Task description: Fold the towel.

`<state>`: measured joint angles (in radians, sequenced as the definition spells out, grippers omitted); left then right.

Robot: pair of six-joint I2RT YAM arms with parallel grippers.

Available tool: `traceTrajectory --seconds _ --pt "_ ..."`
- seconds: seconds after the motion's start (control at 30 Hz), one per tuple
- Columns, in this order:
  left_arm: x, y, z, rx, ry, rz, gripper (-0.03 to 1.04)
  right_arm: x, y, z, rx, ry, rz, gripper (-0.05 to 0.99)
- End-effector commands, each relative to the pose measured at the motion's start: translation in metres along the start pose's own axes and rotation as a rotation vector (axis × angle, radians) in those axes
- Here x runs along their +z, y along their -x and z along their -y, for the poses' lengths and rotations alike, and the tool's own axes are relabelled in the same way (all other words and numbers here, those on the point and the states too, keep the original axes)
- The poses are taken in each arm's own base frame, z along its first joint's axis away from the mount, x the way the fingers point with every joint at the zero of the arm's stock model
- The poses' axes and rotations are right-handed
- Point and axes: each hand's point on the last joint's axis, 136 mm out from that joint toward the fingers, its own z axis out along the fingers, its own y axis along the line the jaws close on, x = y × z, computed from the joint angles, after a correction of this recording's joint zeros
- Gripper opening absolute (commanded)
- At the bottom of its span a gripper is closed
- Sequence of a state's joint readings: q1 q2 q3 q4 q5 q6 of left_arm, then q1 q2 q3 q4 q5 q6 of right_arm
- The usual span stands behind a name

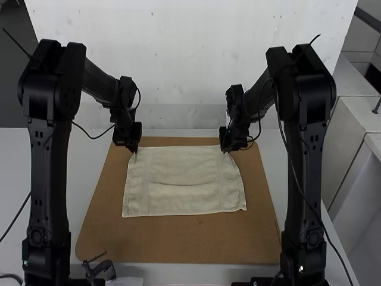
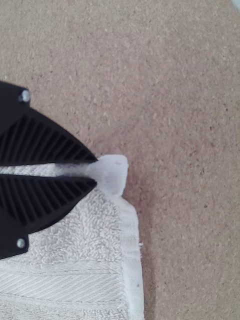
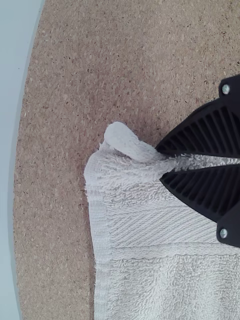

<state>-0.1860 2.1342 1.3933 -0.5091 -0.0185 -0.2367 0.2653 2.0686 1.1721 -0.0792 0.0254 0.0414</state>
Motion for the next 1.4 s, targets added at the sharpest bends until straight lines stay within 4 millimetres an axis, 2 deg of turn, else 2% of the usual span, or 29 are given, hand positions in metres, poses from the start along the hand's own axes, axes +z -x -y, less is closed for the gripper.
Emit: traceTrajectory --seconds 0.0,0.33,0.57,0.73,0.97,1.1,1.23,1.37 --pt "-0.023 0.007 0.022 0.011 -0.065 0.025 0.01 0.004 -0.007 0.054 0.068 -0.159 -0.006 0.02" --pt "-0.071 0.044 0.025 0.005 -0.068 0.161 0.01 -0.026 0.04 0.055 0.123 -0.144 0.157 0.02" --pt "-0.096 0.065 0.025 0.006 -0.053 0.239 0.02 -0.048 0.061 0.06 0.145 -0.138 0.249 0.02" --pt "-0.118 0.082 0.032 0.013 -0.051 0.308 0.02 -0.074 0.084 0.053 0.161 -0.109 0.385 0.02" --pt "-0.129 0.094 0.034 0.022 -0.029 0.353 0.02 -0.086 0.093 0.046 0.173 -0.062 0.45 0.02" --pt "-0.125 0.087 0.036 0.022 -0.033 0.332 0.02 -0.086 0.089 0.045 0.173 -0.057 0.454 0.02" --pt "-0.119 0.061 0.04 0.042 -0.036 0.286 0.02 -0.086 0.081 0.041 0.147 -0.037 0.427 0.02" --pt "-0.116 0.037 0.034 0.041 -0.037 0.249 0.02 -0.088 0.065 0.032 0.089 0.02 0.374 0.02"
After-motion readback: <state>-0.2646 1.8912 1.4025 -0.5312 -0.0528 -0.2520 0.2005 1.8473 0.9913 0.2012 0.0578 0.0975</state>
